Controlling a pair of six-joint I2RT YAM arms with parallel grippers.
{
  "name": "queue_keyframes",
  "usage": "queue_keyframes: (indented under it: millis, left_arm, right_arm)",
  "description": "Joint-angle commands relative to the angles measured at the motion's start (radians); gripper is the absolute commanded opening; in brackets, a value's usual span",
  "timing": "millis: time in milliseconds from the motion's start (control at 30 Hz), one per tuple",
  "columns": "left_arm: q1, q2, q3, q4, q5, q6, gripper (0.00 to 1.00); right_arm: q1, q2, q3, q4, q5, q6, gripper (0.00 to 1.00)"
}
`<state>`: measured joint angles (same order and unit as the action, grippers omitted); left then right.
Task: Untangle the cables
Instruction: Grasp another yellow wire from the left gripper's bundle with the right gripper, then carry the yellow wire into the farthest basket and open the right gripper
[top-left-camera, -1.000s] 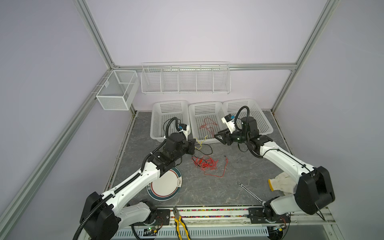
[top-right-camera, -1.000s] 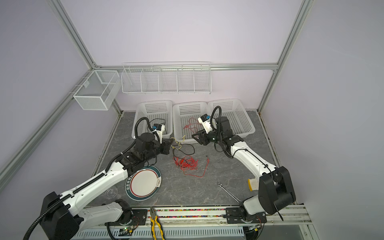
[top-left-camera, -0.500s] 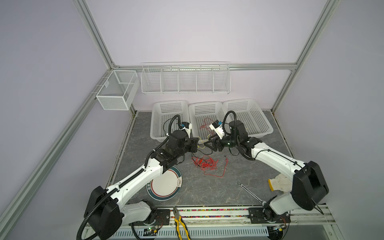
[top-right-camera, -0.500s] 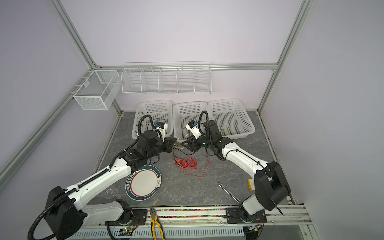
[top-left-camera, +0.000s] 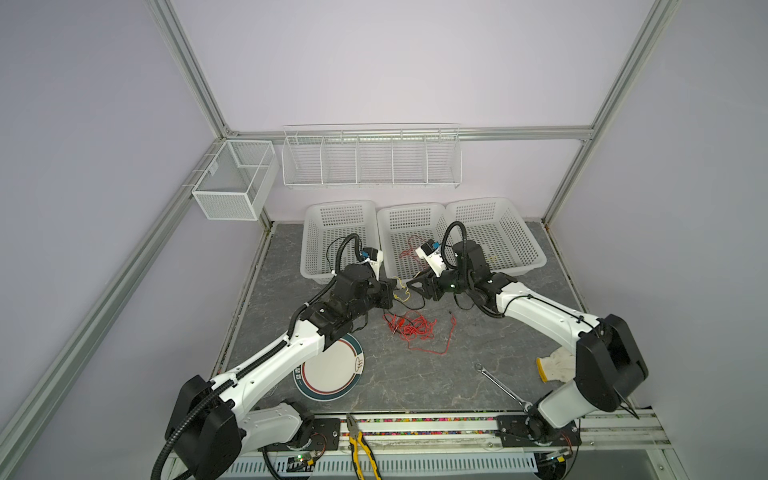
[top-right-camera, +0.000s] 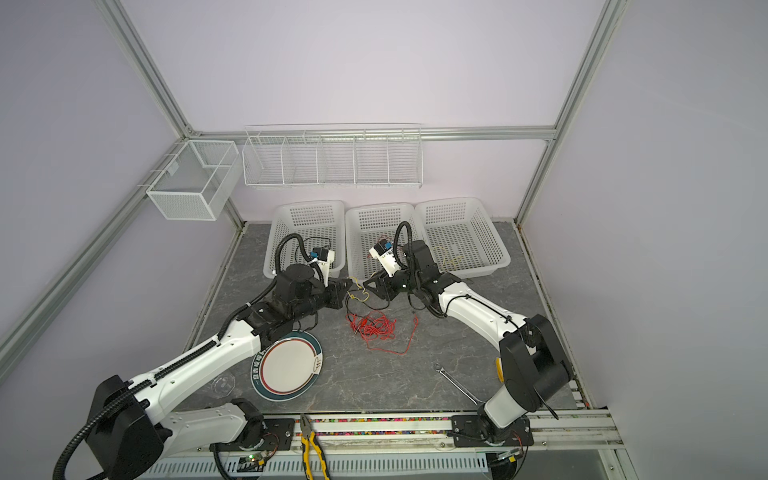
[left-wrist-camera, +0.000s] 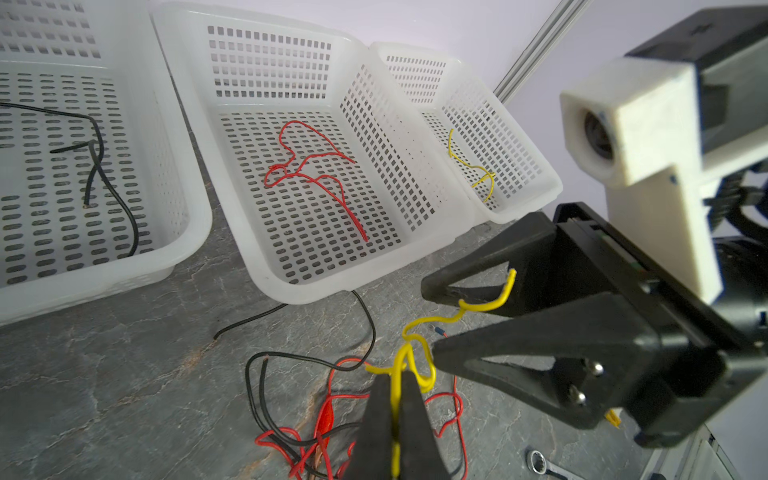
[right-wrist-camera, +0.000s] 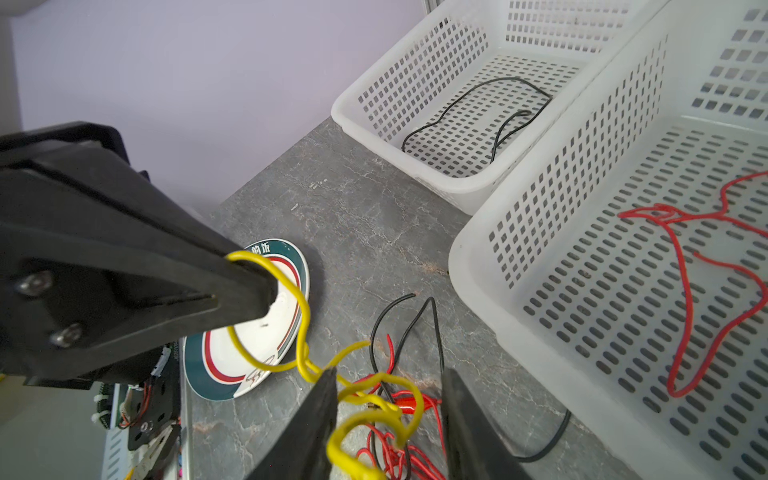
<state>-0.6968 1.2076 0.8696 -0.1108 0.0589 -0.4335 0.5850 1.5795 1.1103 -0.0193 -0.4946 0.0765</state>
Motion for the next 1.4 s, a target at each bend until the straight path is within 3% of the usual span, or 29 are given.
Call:
queue_keyframes:
  millis: [0,233,600,667,867,933,1167,1367]
  left_arm:
    - [-0.004,-0.020,-0.015,0.007,0.018,0.010,0.00]
    - [-0.004,-0.034,-0.028,0.009,-0.004,0.016,0.00]
    - [-0.004,-0.063,-0.048,0.017,-0.020,0.025,0.02]
    - [-0.004,-0.069,-0.052,0.020,-0.024,0.027,0.31]
    - [-0.004,-0.110,-0.083,0.038,-0.061,0.030,0.85]
    - [-0.004,-0.127,-0.095,0.043,-0.069,0.034,0.89]
    - [-0.004,-0.168,-0.117,0.023,-0.084,0.052,0.88]
    - [-0.004,-0.165,-0.136,0.033,-0.084,0.048,0.88]
  right_arm:
    - [0.008,0.020,0.023,0.028,-0.006,0.000,0.33]
    - [0.011,0.021,0.022,0.032,-0.003,0.003,0.15]
    - [0.013,0.006,0.011,0.032,0.057,0.015,0.07]
    - [0.013,-0.002,0.007,0.032,0.087,0.016,0.07]
    - [0.006,-0.043,-0.001,0.008,0.228,0.010,0.07]
    - [-0.006,-0.061,-0.004,-0.006,0.275,0.001,0.07]
    - [-0.108,-0.140,-0.018,-0.021,0.440,0.001,0.07]
    - [-0.226,-0.148,-0.018,-0.040,0.699,0.048,0.07]
